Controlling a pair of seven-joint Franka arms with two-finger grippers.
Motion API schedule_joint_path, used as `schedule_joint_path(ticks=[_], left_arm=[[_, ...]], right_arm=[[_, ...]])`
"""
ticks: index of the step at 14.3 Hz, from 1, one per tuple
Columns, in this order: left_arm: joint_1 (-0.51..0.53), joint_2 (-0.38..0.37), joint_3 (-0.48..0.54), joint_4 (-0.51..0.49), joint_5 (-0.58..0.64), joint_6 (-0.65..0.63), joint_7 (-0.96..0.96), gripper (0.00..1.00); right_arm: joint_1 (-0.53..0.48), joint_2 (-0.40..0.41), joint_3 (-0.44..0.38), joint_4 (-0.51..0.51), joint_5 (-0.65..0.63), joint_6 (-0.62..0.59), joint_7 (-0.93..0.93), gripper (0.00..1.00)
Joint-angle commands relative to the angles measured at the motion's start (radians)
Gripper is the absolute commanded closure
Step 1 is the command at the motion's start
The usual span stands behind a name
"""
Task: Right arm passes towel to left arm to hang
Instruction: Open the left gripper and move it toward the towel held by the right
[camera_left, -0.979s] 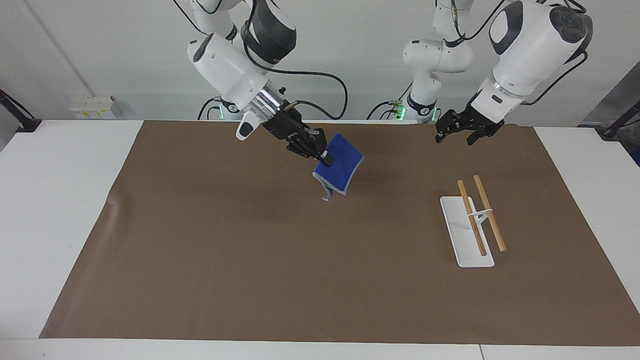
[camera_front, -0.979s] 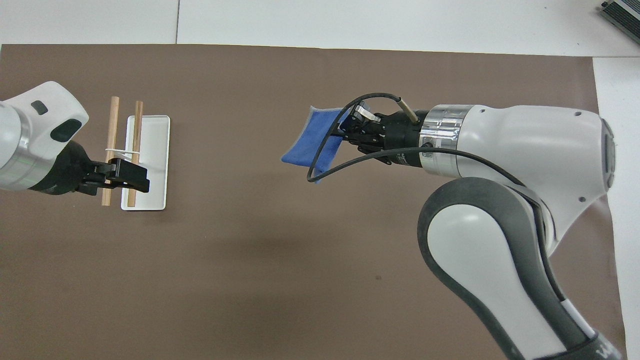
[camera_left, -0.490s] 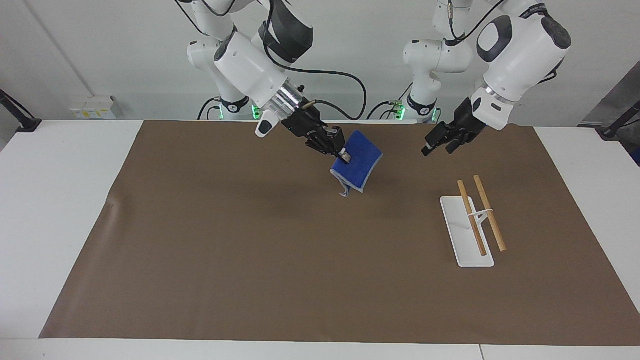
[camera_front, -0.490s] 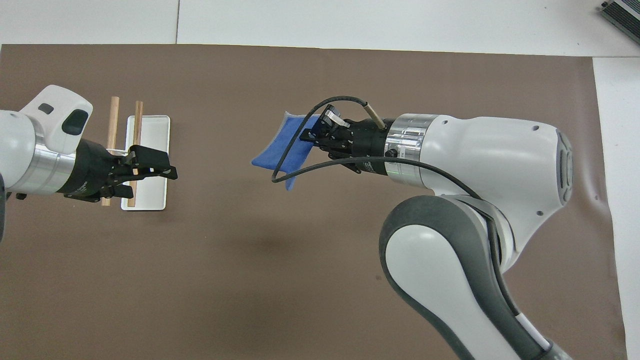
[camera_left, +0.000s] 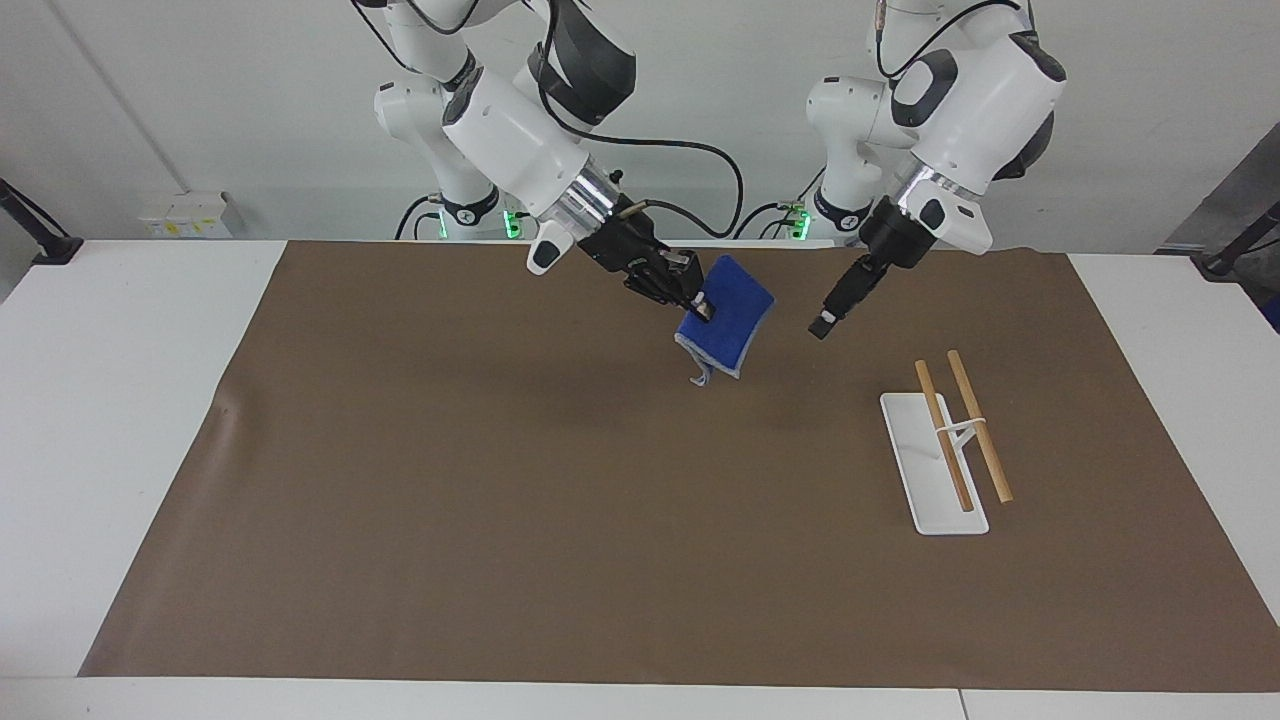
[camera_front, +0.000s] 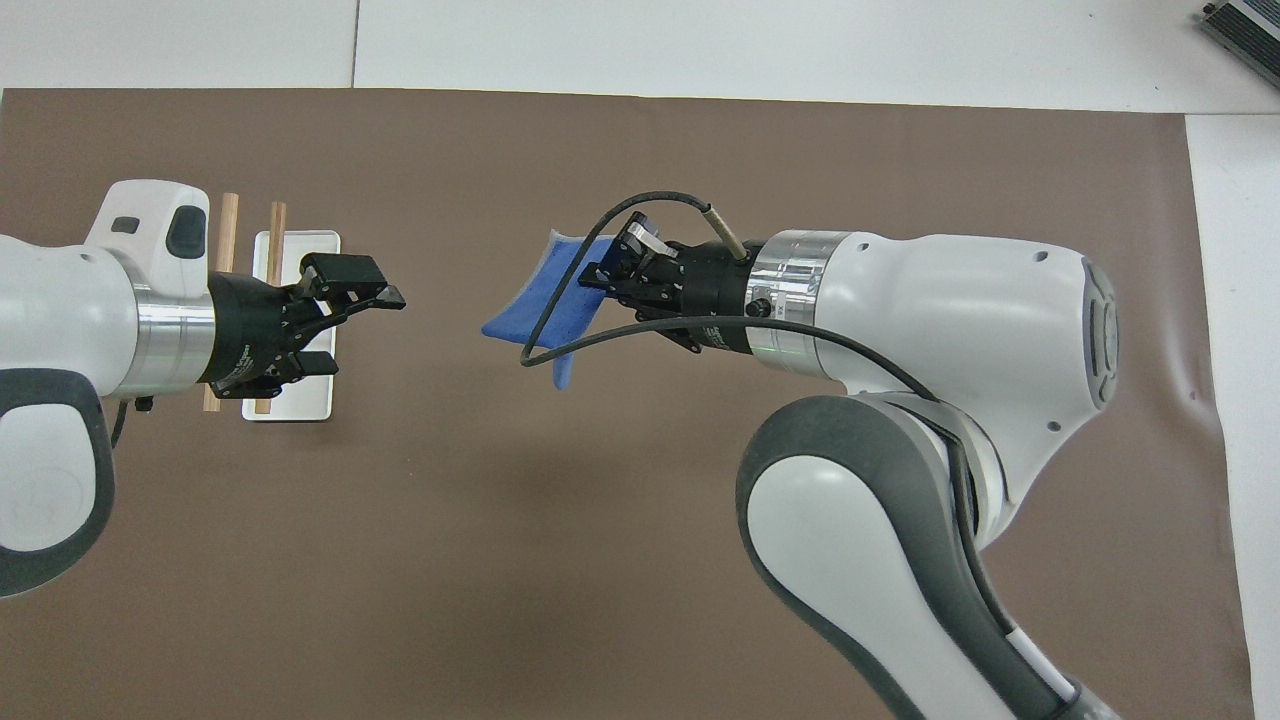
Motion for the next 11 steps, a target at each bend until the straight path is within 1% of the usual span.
schedule_joint_path(ticks=[1, 4, 7, 9, 11], left_arm=[[-0.037, -0.035, 0.013, -0.054, -0.019, 0.05, -0.128, 0.0], [-0.075, -0.047, 0.013, -0.081, -0.019, 0.048, -0.269, 0.0], [-0.115, -0.049, 0.013, -0.082, -0.019, 0.056, -0.375, 0.0], [-0.133, -0.047, 0.013, -0.082, -0.019, 0.088, -0.438, 0.0], [-0.144, -0.041, 0.013, -0.082, -0.019, 0.148, -0.501, 0.0]], right_arm=[[-0.003, 0.008, 0.003, 0.018, 0.017, -0.015, 0.006, 1.0], [-0.003, 0.008, 0.003, 0.018, 0.016, -0.017, 0.006, 1.0], [-0.006, 0.007, 0.003, 0.018, 0.016, -0.02, 0.006, 1.0], [-0.006, 0.005, 0.003, 0.017, 0.014, -0.023, 0.004, 1.0], [-0.006, 0.005, 0.001, 0.017, 0.013, -0.023, 0.004, 1.0]])
